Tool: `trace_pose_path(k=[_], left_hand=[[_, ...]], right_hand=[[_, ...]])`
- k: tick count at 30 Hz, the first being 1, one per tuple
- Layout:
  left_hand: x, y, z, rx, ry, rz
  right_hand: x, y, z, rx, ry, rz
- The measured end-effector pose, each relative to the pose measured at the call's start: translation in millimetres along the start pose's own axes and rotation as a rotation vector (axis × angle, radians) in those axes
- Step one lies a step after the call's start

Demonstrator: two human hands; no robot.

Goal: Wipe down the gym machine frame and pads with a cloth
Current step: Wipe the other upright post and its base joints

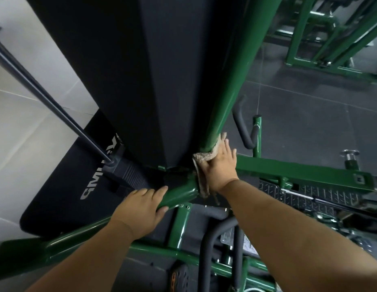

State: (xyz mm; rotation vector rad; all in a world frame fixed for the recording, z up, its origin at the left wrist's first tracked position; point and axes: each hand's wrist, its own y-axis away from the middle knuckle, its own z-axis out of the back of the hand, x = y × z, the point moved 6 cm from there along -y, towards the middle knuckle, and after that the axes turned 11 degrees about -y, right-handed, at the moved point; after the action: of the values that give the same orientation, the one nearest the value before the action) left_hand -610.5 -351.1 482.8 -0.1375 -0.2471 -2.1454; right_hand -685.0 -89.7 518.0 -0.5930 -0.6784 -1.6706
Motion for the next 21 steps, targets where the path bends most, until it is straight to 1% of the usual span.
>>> trace_pose_path(k=[2, 5, 11, 13, 17, 19, 21], left_hand=[[-1, 0, 0, -0.014, -0.017, 0.004], [-1, 0, 3, -0.020, -0.036, 0.013], [-2, 1, 2, -0.010, -0.044, 0.004], [-2, 0, 3, -0.019, -0.051, 0.007], [-2, 2, 6, -0.003, -0.059, 0.009], [-2, 2, 7, 0.009, -0.051, 0.007], [-3, 1, 8, 0.003, -0.049, 0.006]], right_hand=[[-7, 3, -10, 0.079, 0.157, -0.030], [-12, 16, -23, 0.184, 0.306, -0.032], [-4, 46, -21, 0.275, 0.303, 0.032], [-3, 43, -15, 0.281, 0.380, 0.002], [-14, 11, 15, 0.193, 0.559, 0.026], [-22, -6, 22, 0.240, 0.693, 0.039], [-27, -12, 20, 0.327, 0.762, 0.085]])
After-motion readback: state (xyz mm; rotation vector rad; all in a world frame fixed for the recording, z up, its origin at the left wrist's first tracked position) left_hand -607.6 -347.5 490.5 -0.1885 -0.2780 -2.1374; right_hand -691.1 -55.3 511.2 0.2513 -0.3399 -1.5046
